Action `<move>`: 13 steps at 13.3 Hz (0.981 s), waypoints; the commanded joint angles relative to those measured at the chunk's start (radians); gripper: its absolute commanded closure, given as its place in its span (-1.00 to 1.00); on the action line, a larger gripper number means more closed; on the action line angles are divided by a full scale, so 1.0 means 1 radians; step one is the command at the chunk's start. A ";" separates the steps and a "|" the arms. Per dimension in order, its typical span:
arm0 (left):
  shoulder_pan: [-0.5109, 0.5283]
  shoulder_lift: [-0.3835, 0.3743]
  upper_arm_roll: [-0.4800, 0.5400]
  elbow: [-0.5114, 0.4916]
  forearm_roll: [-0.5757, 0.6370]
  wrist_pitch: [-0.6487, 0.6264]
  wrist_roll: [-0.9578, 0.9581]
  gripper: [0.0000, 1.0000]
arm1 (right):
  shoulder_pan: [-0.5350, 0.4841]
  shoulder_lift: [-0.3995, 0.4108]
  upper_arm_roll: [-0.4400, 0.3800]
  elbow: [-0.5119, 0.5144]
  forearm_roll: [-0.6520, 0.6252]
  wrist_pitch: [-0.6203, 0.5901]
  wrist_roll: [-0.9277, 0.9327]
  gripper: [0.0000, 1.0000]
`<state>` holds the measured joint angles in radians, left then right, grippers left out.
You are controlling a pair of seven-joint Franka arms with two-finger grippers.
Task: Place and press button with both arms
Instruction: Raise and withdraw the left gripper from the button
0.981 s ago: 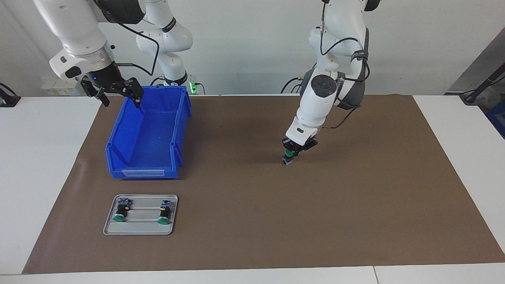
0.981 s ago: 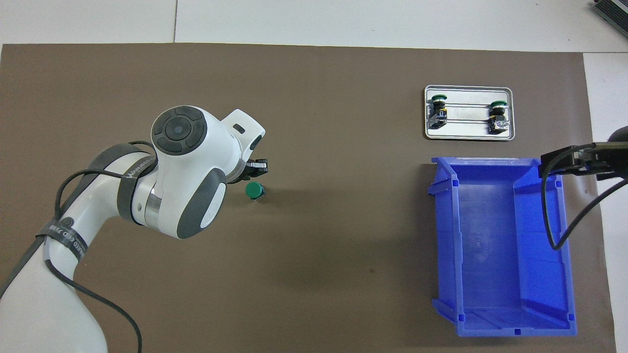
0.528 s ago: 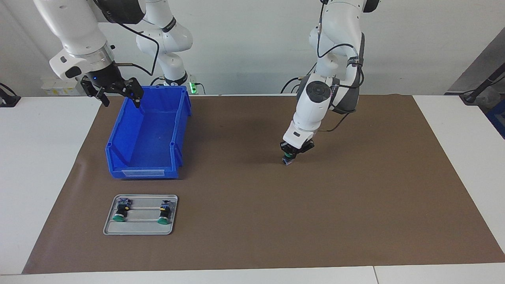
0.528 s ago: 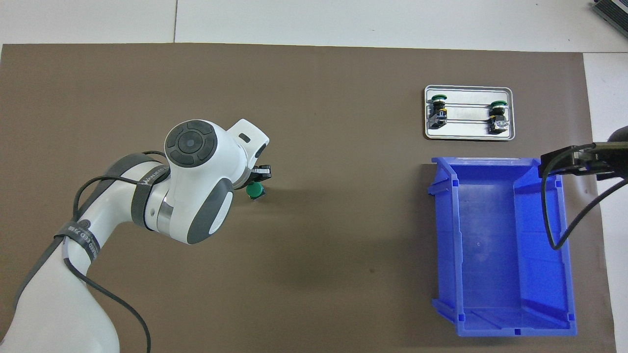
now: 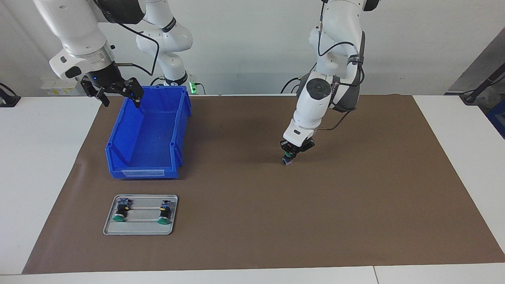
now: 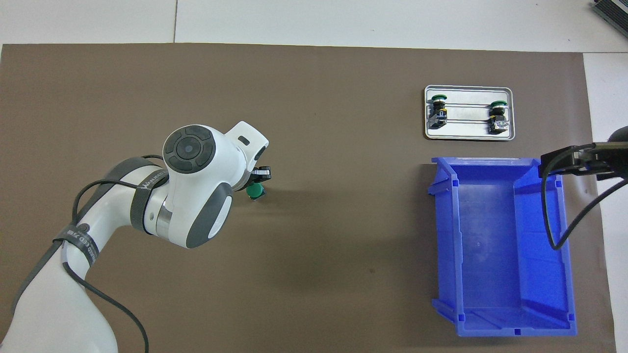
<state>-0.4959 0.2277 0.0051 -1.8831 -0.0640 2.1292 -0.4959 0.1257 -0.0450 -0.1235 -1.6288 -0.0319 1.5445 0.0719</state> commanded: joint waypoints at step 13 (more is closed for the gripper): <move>0.385 -0.177 0.021 0.328 0.012 -0.561 0.485 1.00 | -0.021 -0.013 0.004 -0.003 0.014 -0.020 -0.032 -1.00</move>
<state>-0.1217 0.0756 0.0383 -1.5449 -0.0628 1.5904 -0.0312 0.1239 -0.0450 -0.1236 -1.6288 -0.0319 1.5433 0.0719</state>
